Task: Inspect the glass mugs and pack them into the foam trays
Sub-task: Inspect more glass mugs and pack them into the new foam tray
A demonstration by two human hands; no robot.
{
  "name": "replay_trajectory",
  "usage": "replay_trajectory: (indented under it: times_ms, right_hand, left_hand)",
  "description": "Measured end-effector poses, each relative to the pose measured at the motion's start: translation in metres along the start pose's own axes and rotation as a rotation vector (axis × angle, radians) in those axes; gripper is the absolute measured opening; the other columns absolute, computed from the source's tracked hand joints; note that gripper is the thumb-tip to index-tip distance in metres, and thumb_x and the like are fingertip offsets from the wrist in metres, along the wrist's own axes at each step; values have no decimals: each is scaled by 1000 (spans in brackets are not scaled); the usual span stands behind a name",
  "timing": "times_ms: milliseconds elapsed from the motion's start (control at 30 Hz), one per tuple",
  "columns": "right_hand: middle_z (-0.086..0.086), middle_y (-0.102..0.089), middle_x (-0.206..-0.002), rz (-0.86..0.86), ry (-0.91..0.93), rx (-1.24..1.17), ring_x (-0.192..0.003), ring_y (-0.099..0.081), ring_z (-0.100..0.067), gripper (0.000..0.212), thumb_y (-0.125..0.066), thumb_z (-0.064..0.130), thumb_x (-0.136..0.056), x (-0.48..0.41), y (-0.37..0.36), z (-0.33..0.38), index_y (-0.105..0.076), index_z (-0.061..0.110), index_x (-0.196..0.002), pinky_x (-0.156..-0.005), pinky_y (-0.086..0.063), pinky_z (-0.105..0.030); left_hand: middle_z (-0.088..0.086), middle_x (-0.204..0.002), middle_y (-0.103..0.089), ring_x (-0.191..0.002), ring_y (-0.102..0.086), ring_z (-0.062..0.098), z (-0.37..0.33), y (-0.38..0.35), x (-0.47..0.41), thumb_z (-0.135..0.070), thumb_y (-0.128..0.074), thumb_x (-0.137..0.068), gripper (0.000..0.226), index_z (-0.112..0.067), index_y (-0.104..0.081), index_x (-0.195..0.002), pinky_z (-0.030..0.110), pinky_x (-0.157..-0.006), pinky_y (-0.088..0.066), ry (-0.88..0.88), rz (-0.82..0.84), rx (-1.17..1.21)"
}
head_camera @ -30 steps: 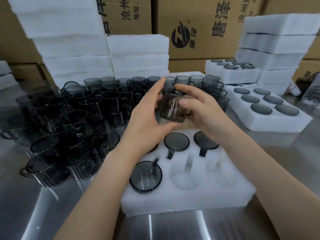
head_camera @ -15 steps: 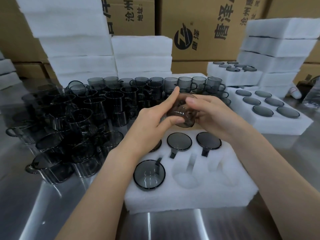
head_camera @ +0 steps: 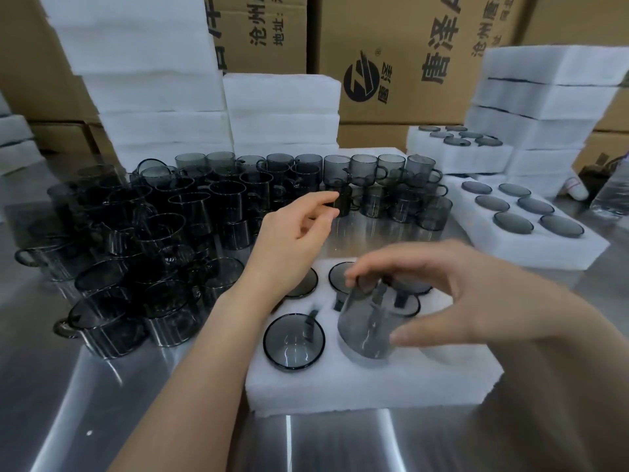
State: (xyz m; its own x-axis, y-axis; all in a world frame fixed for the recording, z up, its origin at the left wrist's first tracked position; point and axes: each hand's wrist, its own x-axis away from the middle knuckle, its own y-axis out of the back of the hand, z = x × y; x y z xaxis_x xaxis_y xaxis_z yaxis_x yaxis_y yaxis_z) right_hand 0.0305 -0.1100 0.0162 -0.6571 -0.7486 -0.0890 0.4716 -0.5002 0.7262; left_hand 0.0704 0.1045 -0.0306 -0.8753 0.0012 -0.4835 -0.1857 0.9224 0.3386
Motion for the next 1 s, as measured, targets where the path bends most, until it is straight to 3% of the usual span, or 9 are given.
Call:
replay_trajectory:
  times_ms: [333, 467, 533, 600, 700, 767, 833, 933, 1000]
  right_hand:
    - [31, -52, -122, 36, -66, 359, -120, -44, 9, 53, -76, 30, -79, 1, -18, 13, -54, 39, -127, -98, -32, -10]
    - [32, -24, -147, 160, -120, 373, -133, -15, 19, 57, -57, 32, -92, 4, -35, 10, -30, 40, -141, -110, -19, -11]
    - [30, 2, -158, 213, -117, 417, -138, 12, 19, 62, -43, 34, -99, 8, -44, 7, -12, 38, -152, -118, -1, -17]
    - [28, 26, -155, 260, -93, 580, -134, 32, 14, 66, -26, 50, -99, 12, -53, 3, 8, 37, -153, -116, 18, -24]
    - [26, 39, -149, 267, -85, 726, -132, 41, 9, 76, -4, 69, -86, 13, -60, 2, 23, 38, -149, -113, 27, -31]
    - [29, 36, -149, 287, -64, 666, -133, 37, 11, 80, 2, 78, -81, 10, -56, -1, 19, 40, -150, -112, 28, -27]
    - [32, 12, -157, 223, -17, 508, -141, 17, 14, 75, 1, 78, -83, 3, -43, -5, -6, 46, -151, -115, 18, -18]
    - [34, -55, -129, -272, 17, 202, -122, -49, 11, 34, -33, 56, -92, -18, -17, -22, -59, 55, -115, -107, -35, -17]
    - [24, -71, -95, -603, -110, 153, -93, -66, -1, 27, -42, 44, -88, -44, 6, -46, -68, 51, -90, -86, -52, -24]
  left_hand:
    - [-15, -101, -71, -94, -68, 8, 7, -1, -3, -11, -54, -97, 26, -22, -69, -115, 27, -91, -53, 2, 15, -57]
    - [-16, -96, -71, -93, -68, 10, 9, -2, -4, -10, -54, -97, 25, -20, -69, -115, 29, -90, -54, -8, 8, -65]
    - [-18, -95, -70, -94, -68, 8, 9, -2, -4, -10, -55, -97, 25, -20, -69, -115, 27, -90, -53, -13, 13, -73]
    - [-20, -94, -69, -94, -68, 7, 9, -2, -5, -9, -55, -96, 26, -19, -69, -115, 26, -91, -53, -17, 21, -81]
    - [-21, -92, -68, -92, -67, 2, 10, -2, -6, -9, -55, -96, 26, -18, -70, -115, 22, -90, -52, -15, 44, -99]
    - [-23, -91, -67, -90, -66, -1, 12, -3, -6, -9, -55, -96, 25, -19, -70, -114, 20, -88, -52, -12, 54, -109]
    - [-22, -89, -68, -88, -65, -2, 14, -3, -6, -10, -55, -95, 25, -20, -71, -111, 18, -84, -51, 3, 54, -123]
    - [-15, -89, -71, -86, -64, 3, 14, -3, -7, -15, -55, -95, 22, -24, -72, -106, 21, -79, -48, 42, 103, -214]
    - [-12, -87, -72, -85, -65, 7, 14, -4, -7, -20, -55, -95, 20, -28, -73, -100, 27, -80, -51, 75, 164, -281]
